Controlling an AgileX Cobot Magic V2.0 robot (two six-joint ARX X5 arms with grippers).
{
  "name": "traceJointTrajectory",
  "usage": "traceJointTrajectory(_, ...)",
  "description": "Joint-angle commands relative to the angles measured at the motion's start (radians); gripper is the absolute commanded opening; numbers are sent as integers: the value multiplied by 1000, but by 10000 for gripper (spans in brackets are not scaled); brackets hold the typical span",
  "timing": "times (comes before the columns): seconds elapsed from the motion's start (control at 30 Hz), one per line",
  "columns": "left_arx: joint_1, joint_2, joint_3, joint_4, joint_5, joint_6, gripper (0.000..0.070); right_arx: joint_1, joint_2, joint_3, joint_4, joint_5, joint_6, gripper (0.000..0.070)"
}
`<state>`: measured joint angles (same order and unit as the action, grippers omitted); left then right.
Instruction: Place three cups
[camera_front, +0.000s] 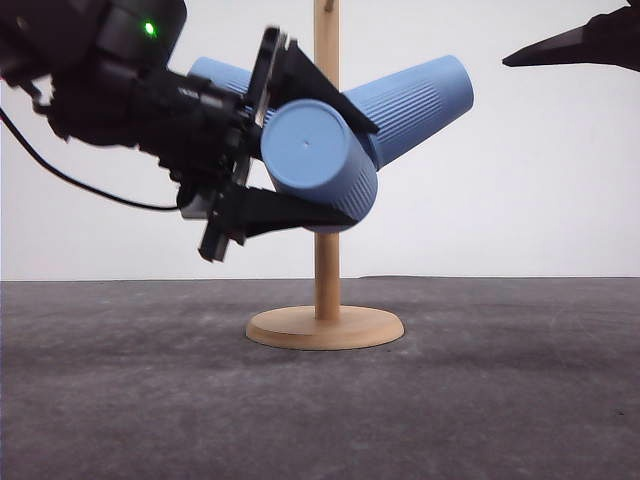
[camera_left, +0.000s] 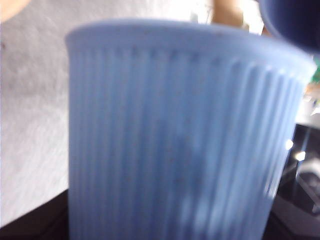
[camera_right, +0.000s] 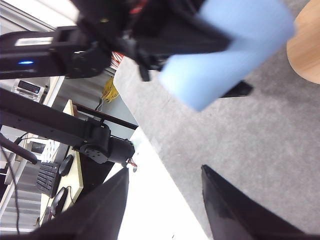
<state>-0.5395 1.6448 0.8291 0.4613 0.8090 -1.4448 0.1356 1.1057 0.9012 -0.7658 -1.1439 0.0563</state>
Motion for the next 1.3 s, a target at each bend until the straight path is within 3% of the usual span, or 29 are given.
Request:
traceJointTrajectory(0.0, -3, 31, 15, 50, -7, -55, 422, 0, 1, 16, 9, 0, -12, 292)
traceJointTrajectory(0.2, 5, 79, 17, 156, -46, -117, 422, 0, 1, 16, 5, 0, -12, 292)
traceJointTrajectory(0.63, 37, 90, 17, 160, -76, -114, 444, 0, 1, 16, 5, 0, -12, 292)
traceJointTrajectory(0.8, 36, 90, 17, 161, -71, -111, 574, 0, 1, 16, 1, 0, -11, 292)
traceJointTrajectory(1.13, 36, 90, 17, 168, 2, -112, 614, 0, 1, 16, -6, 0, -11, 292)
traceJointTrajectory(1.27, 37, 90, 17, 167, 30, -112, 675, 0, 1, 16, -7, 0, -11, 292)
